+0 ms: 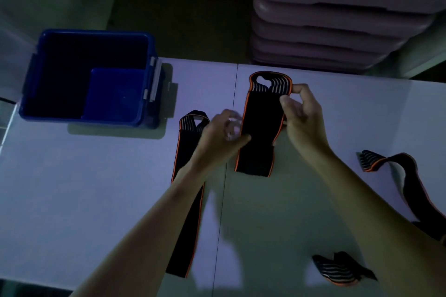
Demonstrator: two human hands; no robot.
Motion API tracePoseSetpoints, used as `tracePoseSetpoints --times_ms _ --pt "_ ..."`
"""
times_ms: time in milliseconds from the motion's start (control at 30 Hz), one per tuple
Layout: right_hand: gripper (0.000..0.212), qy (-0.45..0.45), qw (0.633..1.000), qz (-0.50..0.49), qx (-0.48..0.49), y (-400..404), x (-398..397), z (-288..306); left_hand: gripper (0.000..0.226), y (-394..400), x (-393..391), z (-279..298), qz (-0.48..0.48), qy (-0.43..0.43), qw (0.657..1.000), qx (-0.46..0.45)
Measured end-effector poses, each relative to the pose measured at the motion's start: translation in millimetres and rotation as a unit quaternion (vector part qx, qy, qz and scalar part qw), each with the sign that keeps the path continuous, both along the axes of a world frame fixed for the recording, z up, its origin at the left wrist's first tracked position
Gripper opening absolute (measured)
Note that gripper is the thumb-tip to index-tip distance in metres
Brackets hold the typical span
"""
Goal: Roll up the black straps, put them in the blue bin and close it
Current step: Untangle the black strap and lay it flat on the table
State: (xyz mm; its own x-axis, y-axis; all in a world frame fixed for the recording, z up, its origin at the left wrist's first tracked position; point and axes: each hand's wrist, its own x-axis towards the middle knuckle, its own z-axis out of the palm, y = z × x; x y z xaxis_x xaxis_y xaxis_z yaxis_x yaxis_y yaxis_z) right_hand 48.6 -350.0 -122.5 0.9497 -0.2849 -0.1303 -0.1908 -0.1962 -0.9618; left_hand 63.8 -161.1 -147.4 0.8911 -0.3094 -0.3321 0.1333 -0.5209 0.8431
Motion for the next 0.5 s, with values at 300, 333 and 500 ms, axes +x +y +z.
tracePoseSetpoints --times_ms 300,333,500 --pt "0.005 -0.058 0.993 -0.021 0.104 46 -16 68 0.025 14 -42 -5 -0.023 0.161 0.985 -0.057" --pt "0.006 -0.051 0.992 -0.028 0.110 52 -18 73 0.023 23 -46 0 -0.016 0.176 0.981 -0.083" --pt "0.006 -0.008 0.986 -0.070 0.153 89 -28 81 0.025 73 -71 19 0.059 0.263 0.947 -0.173"
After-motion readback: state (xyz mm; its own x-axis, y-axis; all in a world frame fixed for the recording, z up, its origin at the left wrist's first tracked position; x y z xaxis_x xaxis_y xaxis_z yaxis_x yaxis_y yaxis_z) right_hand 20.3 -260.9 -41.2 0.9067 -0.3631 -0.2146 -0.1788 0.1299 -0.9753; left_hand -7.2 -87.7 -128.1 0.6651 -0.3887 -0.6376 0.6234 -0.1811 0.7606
